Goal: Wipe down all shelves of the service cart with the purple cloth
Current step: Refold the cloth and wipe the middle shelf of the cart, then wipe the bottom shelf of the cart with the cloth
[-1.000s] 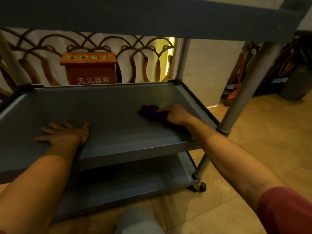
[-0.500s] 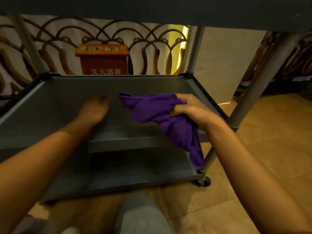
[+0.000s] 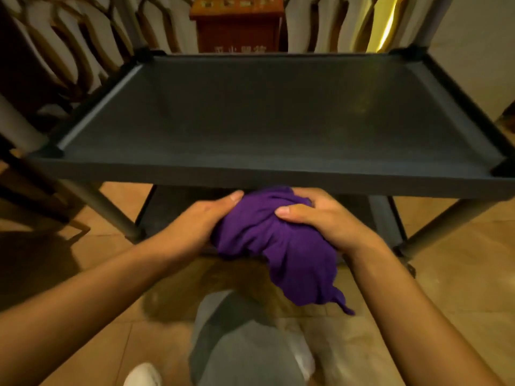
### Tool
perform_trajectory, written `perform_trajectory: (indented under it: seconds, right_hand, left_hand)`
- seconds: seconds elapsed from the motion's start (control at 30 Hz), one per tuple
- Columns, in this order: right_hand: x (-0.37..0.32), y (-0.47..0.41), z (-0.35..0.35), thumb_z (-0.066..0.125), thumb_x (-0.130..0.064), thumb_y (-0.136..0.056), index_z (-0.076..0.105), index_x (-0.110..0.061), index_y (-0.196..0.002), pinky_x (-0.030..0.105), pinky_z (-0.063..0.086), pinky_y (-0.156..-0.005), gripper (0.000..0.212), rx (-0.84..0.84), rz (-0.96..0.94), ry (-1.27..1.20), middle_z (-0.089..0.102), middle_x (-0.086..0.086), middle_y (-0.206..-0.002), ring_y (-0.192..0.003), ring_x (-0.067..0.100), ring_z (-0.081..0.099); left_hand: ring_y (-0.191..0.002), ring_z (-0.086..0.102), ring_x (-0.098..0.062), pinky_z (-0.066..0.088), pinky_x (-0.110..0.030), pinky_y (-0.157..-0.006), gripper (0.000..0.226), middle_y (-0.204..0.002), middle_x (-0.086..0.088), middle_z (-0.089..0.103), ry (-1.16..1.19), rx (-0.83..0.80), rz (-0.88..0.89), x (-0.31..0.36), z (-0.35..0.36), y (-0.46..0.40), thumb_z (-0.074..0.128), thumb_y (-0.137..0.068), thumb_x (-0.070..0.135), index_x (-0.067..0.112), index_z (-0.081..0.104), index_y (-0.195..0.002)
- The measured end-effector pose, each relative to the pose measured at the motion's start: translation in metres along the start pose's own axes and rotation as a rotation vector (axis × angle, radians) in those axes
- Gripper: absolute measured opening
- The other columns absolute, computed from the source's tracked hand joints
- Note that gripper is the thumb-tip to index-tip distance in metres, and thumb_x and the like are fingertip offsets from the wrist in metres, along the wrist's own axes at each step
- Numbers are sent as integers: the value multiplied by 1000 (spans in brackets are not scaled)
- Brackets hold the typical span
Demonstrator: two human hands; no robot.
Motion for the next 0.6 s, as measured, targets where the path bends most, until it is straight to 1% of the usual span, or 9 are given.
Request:
perform_trajectory:
  seconds: [0.13,0.23,0.27,0.33,0.37,0.43,0.5,0.57,0.6]
  right_hand:
    - [87,-11,1,67,-25,-89,82,-24,-101,20,55,-83,19,113,198,-103,80,2,-102,-96,13,74]
    - [142,-23,0,65,-24,-90,83,-19,-95,20,57,-75,19,169,292,-232,80,4,-94,-85,11,76]
    - [152,-26,-4,66,-25,-90,83,-17,-95,21,58,-75,20,185,308,-258,80,6,-94,-85,13,76]
    - [175,-34,-11,70,-28,-88,83,-16,-95,25,59,-76,19,241,343,-278,80,9,-97,-88,18,77]
    - [185,-38,-16,72,-29,-87,83,-15,-94,26,59,-76,19,284,358,-277,80,10,-96,-89,19,77]
    - [197,-47,-27,73,-25,-89,82,-12,-93,26,60,-75,16,371,346,-268,80,12,-95,-87,20,77]
    - [201,-57,-35,66,-18,-96,78,-10,-99,28,61,-79,14,441,283,-184,79,13,-97,-89,21,75]
    - [199,-68,-37,63,-17,-99,72,-11,-102,28,59,-79,12,427,239,-88,78,9,-95,-87,18,73]
    - [200,-72,-38,63,-19,-99,72,-11,-103,29,59,-78,12,415,247,-76,77,8,-94,-86,18,73]
  left_hand:
    - [-104,70,-9,54,-14,-82,29,-106,1,78,-8,77,-126,-67,-24,-25,61,-94,35,15,76,-108]
    - [-94,68,-15,52,-25,-83,29,-96,0,75,-229,147,-250,-113,-41,-55,62,-96,39,15,76,-97]
    - [-88,65,-16,48,-27,-82,23,-92,-3,71,-300,169,-208,-119,-43,-64,63,-96,35,16,74,-95]
    - [-80,60,-17,46,-30,-78,9,-87,-7,65,-319,297,-2,-122,-57,-78,65,-96,23,19,65,-88]
    - [-78,60,-17,47,-31,-75,12,-85,-6,64,-307,376,121,-121,-66,-81,68,-94,23,24,60,-85]
    - [-79,60,-16,49,-30,-71,14,-85,0,62,-373,470,300,-125,-78,-85,69,-89,41,36,58,-81]
    - [-82,63,-6,49,-19,-71,19,-89,8,64,-449,380,287,-137,-70,-97,65,-78,64,46,63,-83]
    - [-83,67,5,48,-9,-66,47,-94,10,69,-288,162,107,-155,-50,-111,68,-61,74,40,66,-94]
    - [-86,69,5,51,-10,-67,61,-99,8,71,-177,52,19,-165,-39,-118,74,-56,71,35,65,-105]
Point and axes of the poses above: each hand's wrist, its own y-axis away from the middle knuckle, its own z-axis out of the palm, x = y × z, the point moved 8 cm from there along -y, towards the middle knuckle
